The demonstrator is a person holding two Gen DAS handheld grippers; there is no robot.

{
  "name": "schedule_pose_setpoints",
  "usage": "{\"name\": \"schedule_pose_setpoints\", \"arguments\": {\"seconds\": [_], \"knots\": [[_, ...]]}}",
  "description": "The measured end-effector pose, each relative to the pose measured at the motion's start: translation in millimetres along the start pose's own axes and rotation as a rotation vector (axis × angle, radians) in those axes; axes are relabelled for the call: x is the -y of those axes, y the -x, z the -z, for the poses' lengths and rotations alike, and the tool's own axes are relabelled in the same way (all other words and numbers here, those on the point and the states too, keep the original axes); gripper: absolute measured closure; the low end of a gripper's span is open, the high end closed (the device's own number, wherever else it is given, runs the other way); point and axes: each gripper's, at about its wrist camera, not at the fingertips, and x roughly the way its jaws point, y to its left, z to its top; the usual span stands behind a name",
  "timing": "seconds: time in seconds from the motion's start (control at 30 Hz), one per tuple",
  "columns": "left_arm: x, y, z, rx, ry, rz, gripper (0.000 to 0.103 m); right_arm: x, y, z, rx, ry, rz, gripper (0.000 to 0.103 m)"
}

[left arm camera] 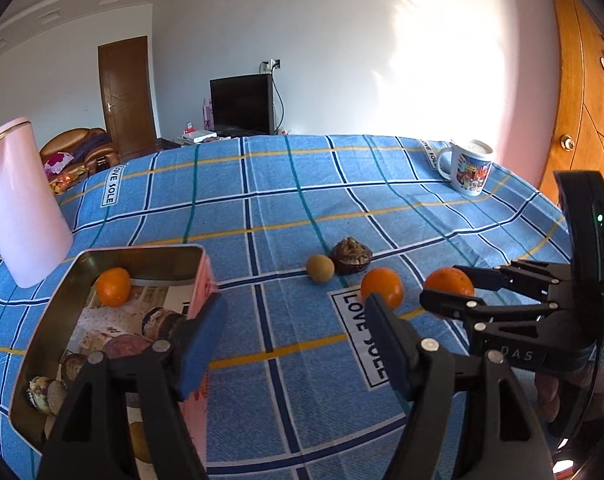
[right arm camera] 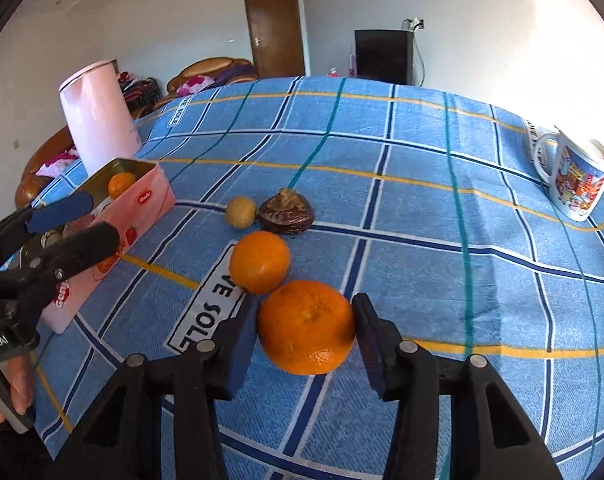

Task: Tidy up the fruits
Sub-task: 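Grasp a large orange with the right gripper while the left grasps another orange, then lift both oranges and carry them toward the pink tin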

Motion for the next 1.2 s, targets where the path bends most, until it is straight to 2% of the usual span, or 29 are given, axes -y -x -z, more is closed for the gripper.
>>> {"name": "schedule_pose_setpoints", "arguments": {"seconds": [0.13,0.23,0.47,0.53,0.63,0.67,0.7,0.73,0.77,1.2], "knots": [[18.3,-15.5,-2.2,-0.046,-0.029,0.037,0.030,15.8,12.9,1.1,0.058,-0.054,0.063,0.055],[32.8,-29.2,-7.1,-0.080,-0.038,0.068,0.030,30.5,13.6,1.1,0.053,-0.089,0.092,0.055],[55.6,-64.5,-12.4,-0.141,-0.047,0.087,0.030,47.9,17.3,2.5,0.069,-0.156,0.075,0.055],[54.2,-73.2,-12.6,-0.172,-0.032,0.092,0.032,48.9,17.4,3.0,0.068,-0.163,0.067,0.055],[53.2,-77.7,-15.3,-0.174,-0.022,0.108,0.034,49.9,15.8,2.9,0.062,-0.168,0.062,0.055],[53.0,-80.9,-15.8,-0.185,-0.022,0.114,0.041,49.0,14.9,2.8,0.059,-0.163,0.062,0.055],[53.0,-85.2,-15.6,-0.205,-0.017,0.133,0.058,48.0,13.8,2.6,0.054,-0.158,0.063,0.055],[52.9,-88.6,-14.7,-0.225,-0.010,0.153,0.065,47.1,13.0,2.4,0.051,-0.153,0.063,0.055],[52.9,-89.3,-14.0,-0.232,-0.007,0.161,0.065,46.8,12.5,2.5,0.048,-0.151,0.062,0.055],[53.0,-66.8,-14.4,-0.125,-0.018,0.158,0.066,41.3,22.1,3.7,0.102,-0.123,0.045,0.055]]}}
